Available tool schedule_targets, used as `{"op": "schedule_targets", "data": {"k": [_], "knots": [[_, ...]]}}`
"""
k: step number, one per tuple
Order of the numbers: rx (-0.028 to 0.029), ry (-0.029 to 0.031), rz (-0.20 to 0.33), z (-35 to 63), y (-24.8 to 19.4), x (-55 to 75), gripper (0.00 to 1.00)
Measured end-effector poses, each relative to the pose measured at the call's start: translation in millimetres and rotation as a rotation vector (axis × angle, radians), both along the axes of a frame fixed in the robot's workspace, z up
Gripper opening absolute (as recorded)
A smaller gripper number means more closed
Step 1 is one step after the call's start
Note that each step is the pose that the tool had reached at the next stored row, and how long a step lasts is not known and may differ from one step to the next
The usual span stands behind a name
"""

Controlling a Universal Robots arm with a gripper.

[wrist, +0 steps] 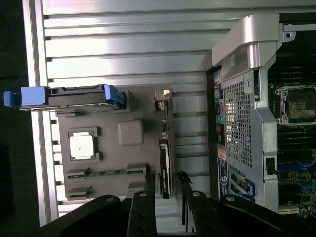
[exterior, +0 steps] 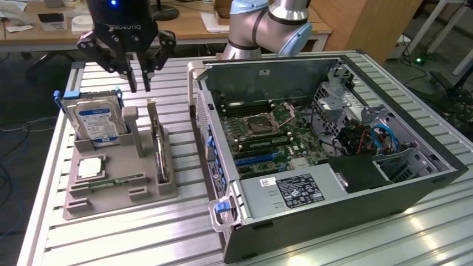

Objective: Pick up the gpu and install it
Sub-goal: 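Pick up the gpu and move the gpu toward the slot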

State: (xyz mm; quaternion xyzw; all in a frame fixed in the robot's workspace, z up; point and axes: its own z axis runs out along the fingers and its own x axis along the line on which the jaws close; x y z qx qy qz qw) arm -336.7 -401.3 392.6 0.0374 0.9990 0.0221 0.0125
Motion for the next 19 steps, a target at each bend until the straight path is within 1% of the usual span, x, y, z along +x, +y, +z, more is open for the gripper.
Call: {"op": "schedule_targets", "data": {"k": [2, 3, 4, 11, 15, 19], "knots": [[0.0000, 0.0000, 0.000, 0.0, 0.0, 0.0, 0.35], [0.0000, 0.0001, 0.000, 0.0, 0.0, 0.0, 0.35], [0.0000, 0.0000, 0.001, 0.0, 0.0, 0.0, 0.42], [0.0000, 0.0000, 0.047, -0.4, -1.3, 0.0, 0.42], [0.0000, -0.0001, 0.061, -0.8, -2.7, 0.0, 0.42], [-0.0001, 0.0001, 0.073, -1.3, -3.0, -0.1, 0.42]]}}
